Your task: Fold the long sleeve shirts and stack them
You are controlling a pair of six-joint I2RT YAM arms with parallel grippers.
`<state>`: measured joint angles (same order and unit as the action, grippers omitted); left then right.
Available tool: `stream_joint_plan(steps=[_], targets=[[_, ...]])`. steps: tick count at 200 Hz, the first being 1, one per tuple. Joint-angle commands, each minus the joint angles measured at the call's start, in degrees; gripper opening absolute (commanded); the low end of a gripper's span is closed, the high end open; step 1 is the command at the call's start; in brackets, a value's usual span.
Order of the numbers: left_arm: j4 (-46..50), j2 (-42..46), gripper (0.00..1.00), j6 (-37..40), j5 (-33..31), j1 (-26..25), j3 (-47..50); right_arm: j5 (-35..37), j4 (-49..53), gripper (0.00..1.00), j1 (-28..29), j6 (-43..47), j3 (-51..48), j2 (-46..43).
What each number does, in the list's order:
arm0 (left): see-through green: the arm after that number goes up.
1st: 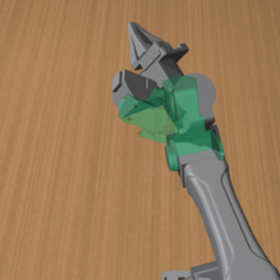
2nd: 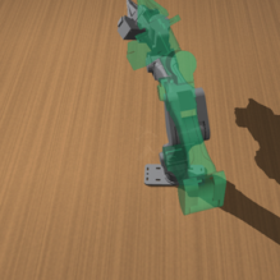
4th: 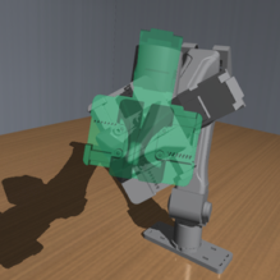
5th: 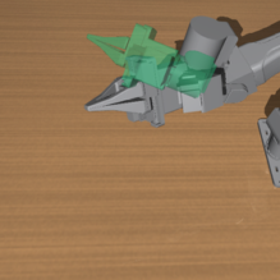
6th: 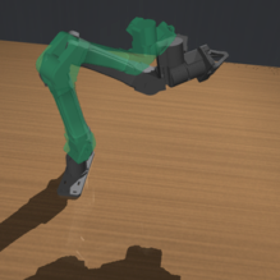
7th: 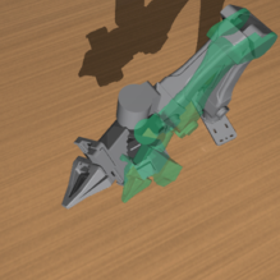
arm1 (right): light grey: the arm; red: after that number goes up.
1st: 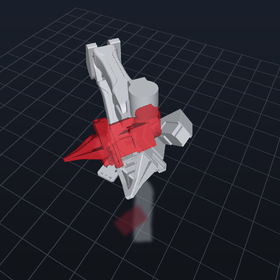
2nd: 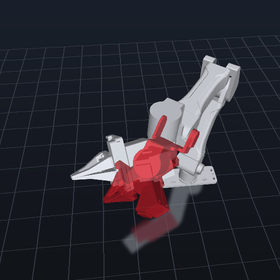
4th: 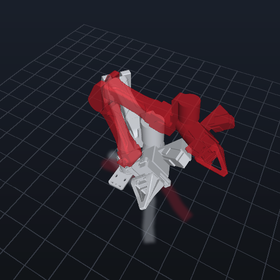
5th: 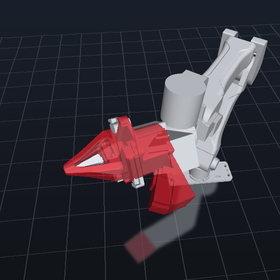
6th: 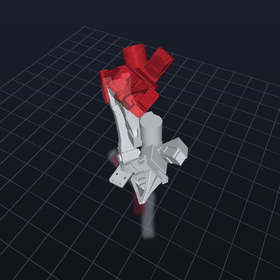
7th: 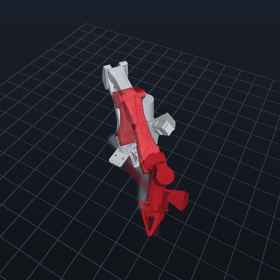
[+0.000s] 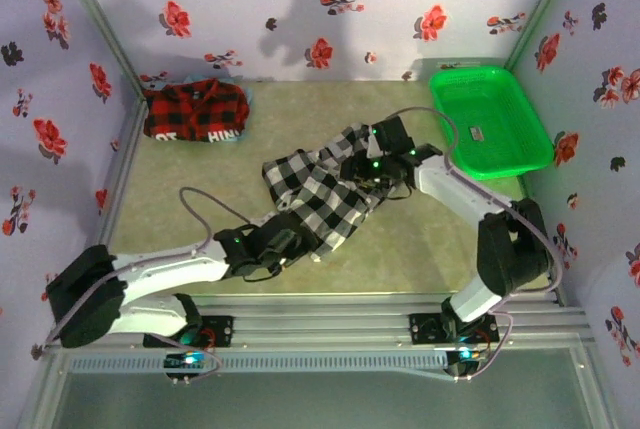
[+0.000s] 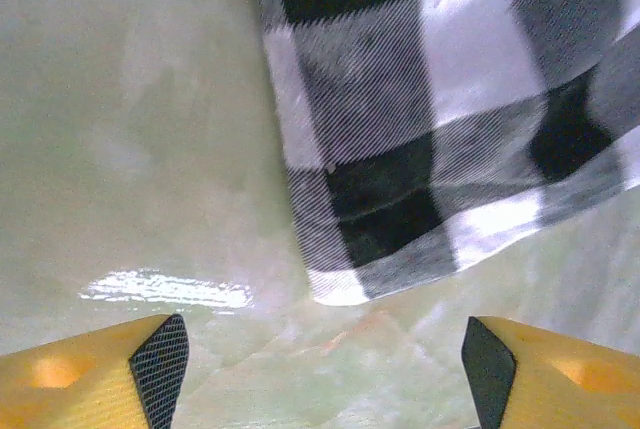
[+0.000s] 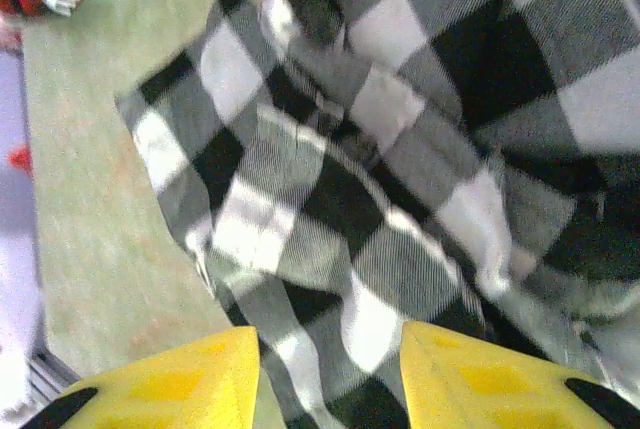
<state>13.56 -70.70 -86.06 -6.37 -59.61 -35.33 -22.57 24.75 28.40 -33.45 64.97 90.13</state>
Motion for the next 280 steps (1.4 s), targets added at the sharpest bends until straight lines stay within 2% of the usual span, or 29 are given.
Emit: stream_joint_plan(steps=[1, 27, 61, 106, 145, 176, 197, 236, 260, 280], targets=[[4.9, 2.2, 0.77, 2.2, 0.0, 4.1, 0.6, 3.5, 3.5, 0.39, 2.6, 5.8, -4.3, 1.1], [3.5, 3.3, 0.77, 4.0, 1.3, 8.8, 2.1, 9.6, 2.3, 0.32, 5.3, 6.8, -6.9, 3.7], [-1.0, 1.9, 0.79, 5.8, 2.2, 14.0, 2.2, 13.6, 4.7, 0.21, 6.2, 5.1, -11.6, 5.0], [-10.1, -6.2, 0.78, 6.7, 2.9, 17.6, 0.8, 8.0, 0.1, 0.21, 7.9, -7.5, -24.9, -3.9], [-15.3, -13.9, 0.77, 10.0, 4.4, 19.8, -2.6, 3.4, 0.4, 0.25, 8.4, -11.7, -27.3, -8.7], [-15.5, -17.1, 0.75, 12.3, 5.7, 20.0, -6.1, 4.3, 8.7, 0.29, 8.4, -6.7, -18.9, -15.2], [-15.3, -16.8, 0.75, 12.0, 5.4, 19.9, -5.6, 6.7, 15.0, 0.30, 8.4, -1.2, -9.2, -14.7], [-16.2, -16.2, 0.75, 12.4, 5.1, 20.4, -5.3, 6.2, 17.7, 0.26, 8.1, 8.4, 6.6, -2.2], [-15.9, -14.4, 0.75, 13.2, 5.6, 20.4, -5.5, 1.5, 13.9, 0.20, 8.2, 10.1, 13.5, 6.4], [-14.9, -12.0, 0.75, 13.2, 5.8, 20.5, -4.5, -2.6, 12.5, 0.19, 8.2, 10.3, 18.8, 13.2]])
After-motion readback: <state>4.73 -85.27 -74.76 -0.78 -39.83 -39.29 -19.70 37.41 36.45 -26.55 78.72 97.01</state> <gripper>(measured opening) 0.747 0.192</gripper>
